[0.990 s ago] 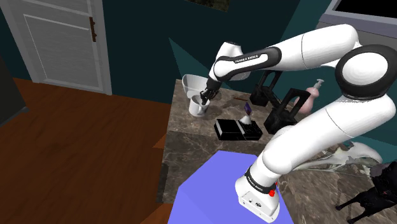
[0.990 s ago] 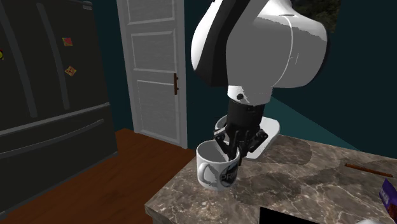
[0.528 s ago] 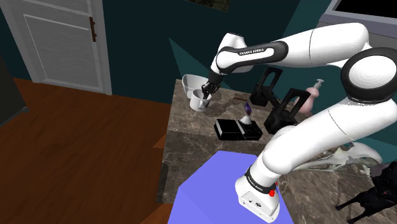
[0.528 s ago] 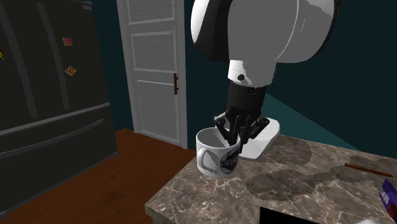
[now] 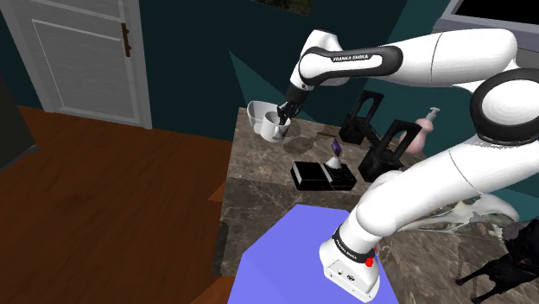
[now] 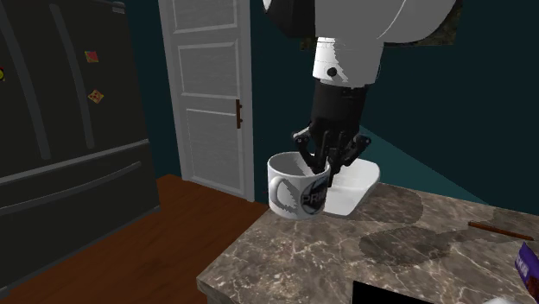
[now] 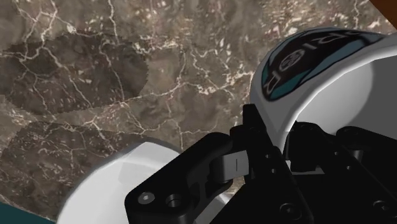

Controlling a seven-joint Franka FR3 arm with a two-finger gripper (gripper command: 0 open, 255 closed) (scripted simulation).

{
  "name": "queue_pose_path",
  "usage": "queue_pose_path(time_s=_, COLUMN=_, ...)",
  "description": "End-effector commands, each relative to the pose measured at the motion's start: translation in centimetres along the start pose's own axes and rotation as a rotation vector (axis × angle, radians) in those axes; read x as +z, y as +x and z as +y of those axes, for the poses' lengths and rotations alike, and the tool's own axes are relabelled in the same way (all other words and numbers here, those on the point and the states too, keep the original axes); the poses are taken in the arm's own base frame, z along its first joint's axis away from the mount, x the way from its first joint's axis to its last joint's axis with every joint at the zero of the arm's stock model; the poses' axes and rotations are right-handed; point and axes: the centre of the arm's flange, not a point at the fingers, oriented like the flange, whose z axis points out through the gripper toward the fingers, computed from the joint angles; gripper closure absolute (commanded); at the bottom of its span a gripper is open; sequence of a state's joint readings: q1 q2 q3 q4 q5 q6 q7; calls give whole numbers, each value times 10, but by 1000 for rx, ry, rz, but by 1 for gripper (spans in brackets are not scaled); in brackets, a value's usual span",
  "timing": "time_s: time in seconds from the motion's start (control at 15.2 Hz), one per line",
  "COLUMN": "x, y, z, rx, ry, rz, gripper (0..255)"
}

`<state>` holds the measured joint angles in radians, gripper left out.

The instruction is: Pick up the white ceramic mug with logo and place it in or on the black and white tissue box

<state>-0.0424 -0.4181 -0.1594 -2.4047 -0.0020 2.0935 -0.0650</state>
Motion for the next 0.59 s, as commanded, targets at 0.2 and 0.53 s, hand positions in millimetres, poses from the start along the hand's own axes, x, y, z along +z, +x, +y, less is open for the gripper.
queue_pose_path(time_s=0.2, x=-26, y=2, z=-2, rx=0, ry=0, rz=0, gripper=255)
queue_pose_path(time_s=0.53, x=-37, y=-42, z=25, rx=0, ry=0, rz=0, gripper=255)
